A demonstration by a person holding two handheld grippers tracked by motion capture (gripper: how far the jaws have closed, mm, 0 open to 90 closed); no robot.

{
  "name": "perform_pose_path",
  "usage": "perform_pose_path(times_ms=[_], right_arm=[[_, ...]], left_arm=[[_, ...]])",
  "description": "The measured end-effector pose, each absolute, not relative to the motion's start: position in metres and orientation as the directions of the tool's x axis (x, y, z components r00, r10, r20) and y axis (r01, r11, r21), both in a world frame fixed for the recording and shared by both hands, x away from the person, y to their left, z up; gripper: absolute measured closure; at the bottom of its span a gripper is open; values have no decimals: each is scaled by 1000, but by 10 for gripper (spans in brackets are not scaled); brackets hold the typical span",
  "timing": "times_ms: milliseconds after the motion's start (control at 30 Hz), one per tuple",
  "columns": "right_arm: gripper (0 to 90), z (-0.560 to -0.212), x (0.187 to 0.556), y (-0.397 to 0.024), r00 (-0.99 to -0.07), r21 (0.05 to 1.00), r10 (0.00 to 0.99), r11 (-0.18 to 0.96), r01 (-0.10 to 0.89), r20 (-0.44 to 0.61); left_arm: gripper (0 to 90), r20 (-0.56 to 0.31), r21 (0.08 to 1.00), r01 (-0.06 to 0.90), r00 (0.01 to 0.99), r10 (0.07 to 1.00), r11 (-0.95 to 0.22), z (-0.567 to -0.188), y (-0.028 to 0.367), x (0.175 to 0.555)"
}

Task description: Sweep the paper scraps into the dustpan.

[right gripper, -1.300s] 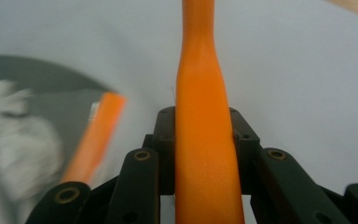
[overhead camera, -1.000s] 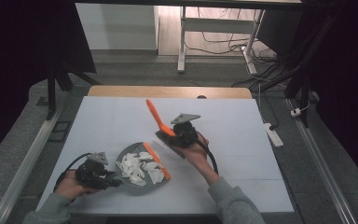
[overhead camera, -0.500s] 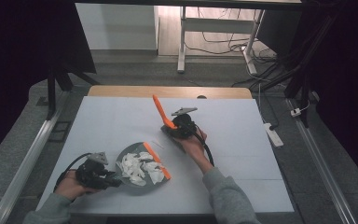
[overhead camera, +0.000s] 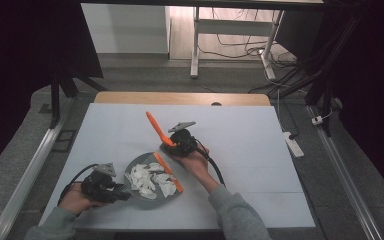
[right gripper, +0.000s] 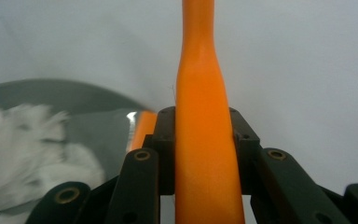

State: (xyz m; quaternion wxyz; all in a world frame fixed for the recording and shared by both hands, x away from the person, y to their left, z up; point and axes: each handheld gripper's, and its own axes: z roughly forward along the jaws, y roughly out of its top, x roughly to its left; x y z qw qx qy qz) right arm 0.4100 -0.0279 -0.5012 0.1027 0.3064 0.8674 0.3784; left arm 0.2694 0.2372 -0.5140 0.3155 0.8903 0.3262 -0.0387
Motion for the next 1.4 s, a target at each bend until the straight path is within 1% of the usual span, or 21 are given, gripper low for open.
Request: perform_pose_path(times_ms=[100,133,167,200,233,333,467,567,667,800,933,1033,1167,1233,1400], right_arm=[[703,-501,391,-22,-821,721,564,533,443,88],[703,-499,385,-21,-833,725,546,540,427,84],[703,-498,381,-20,-839,729,535,533,429,102],[703,-495,376,-20,-849,731,508,522,439,148],[703,-491,372,-20,-853,735,494,513,443,170],[703,-479,362,-23,-866,766,478,500,405,146],[703,-466,365,-37,-847,801,518,453,392,122],[703,-461,374,-52,-814,810,556,394,435,167],[703,-459,379,-61,-793,815,589,379,439,153],[703,-466,391,-63,-769,802,628,395,449,121],[703,-481,404,-55,-752,772,655,439,460,76],[703,-494,413,-51,-736,751,674,453,480,64],[703,-503,417,-45,-729,743,680,447,498,79],[704,-504,414,-39,-741,743,662,439,505,112],[704,-506,398,-20,-776,747,621,465,475,107]], left_arm=[[608,-274,536,605,784,556,-589,-514,237,269],[608,-275,536,606,784,557,-588,-514,237,269],[608,-275,536,606,784,557,-588,-514,237,269],[608,-275,536,606,784,557,-588,-514,237,269],[608,-276,535,607,783,557,-588,-514,237,269],[608,-276,534,607,783,557,-589,-514,237,269],[608,-275,535,607,783,558,-588,-514,237,269],[608,-277,535,608,782,558,-587,-514,237,269],[608,-276,533,608,783,558,-589,-514,237,269],[608,-276,533,608,782,558,-589,-514,237,269],[608,-278,534,608,782,557,-588,-514,237,269],[608,-279,534,607,783,556,-588,-515,237,269],[608,-280,535,607,784,554,-588,-515,237,270],[608,-281,535,607,783,554,-587,-515,237,270],[608,-280,535,606,784,554,-588,-514,237,269]])
